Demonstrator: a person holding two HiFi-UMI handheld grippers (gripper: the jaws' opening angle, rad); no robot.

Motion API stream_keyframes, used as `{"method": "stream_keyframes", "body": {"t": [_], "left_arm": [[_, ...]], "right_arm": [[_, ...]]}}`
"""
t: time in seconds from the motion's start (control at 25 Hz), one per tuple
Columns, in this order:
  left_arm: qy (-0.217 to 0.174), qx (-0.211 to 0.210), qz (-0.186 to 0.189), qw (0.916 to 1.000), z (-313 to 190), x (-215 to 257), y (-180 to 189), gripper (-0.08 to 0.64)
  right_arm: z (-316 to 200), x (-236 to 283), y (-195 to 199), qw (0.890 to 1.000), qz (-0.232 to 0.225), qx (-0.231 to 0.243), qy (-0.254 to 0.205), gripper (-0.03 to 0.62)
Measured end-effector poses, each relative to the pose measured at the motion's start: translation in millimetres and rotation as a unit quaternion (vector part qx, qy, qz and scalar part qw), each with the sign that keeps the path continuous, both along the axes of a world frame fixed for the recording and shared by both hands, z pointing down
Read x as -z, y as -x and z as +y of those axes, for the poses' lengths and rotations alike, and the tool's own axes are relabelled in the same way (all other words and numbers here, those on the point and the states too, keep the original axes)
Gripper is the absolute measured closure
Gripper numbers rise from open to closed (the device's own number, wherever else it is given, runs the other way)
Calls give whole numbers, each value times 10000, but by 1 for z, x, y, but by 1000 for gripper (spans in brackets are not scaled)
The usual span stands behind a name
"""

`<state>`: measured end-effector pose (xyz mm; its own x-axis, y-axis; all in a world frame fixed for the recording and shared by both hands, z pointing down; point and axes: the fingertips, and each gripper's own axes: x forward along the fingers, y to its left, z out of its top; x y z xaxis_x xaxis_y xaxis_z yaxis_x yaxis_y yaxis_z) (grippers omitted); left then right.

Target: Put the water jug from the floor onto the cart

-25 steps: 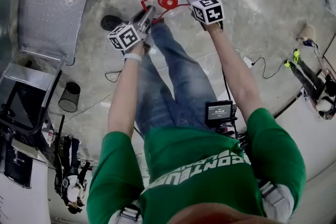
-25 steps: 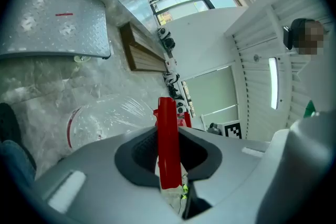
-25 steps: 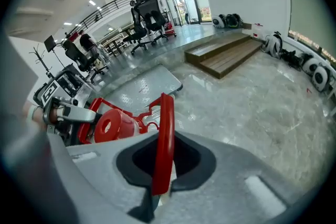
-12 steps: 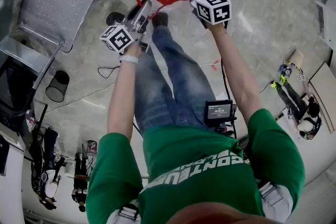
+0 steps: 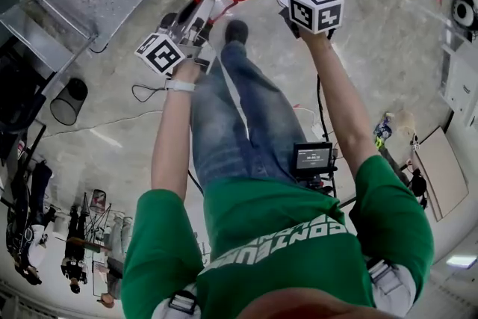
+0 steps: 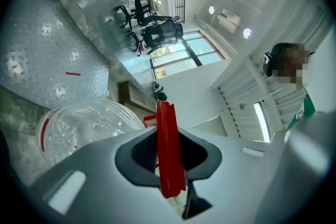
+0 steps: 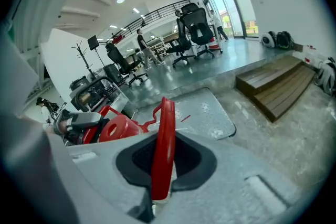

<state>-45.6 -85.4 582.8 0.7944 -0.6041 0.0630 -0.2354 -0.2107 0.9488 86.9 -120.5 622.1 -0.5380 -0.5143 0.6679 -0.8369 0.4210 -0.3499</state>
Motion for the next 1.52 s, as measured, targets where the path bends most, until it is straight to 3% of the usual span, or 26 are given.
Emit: {"method": "stream_keyframes", "body": {"t": [0.32,0.56,0.96,1.28,1.52], "left_arm": [[-80,829,157,9964,-39,22,82,480],[-137,1188,265,9925,-78,27,146,480],[-128,1219,293,9920,-161,22,245,480],[-90,1166,185,9930,-214,8,277,480],[-59,1293,351,9910,-243,0,300,480]], "right_arm": [[-56,22,89,9974,-224,669,-131,575],[-101,28,155,9950,-251,950,-185,574],[-181,27,255,9948,-235,977,-183,572],[-236,22,288,9956,-193,883,-258,571],[-266,15,311,9953,-167,906,-299,571]]}}
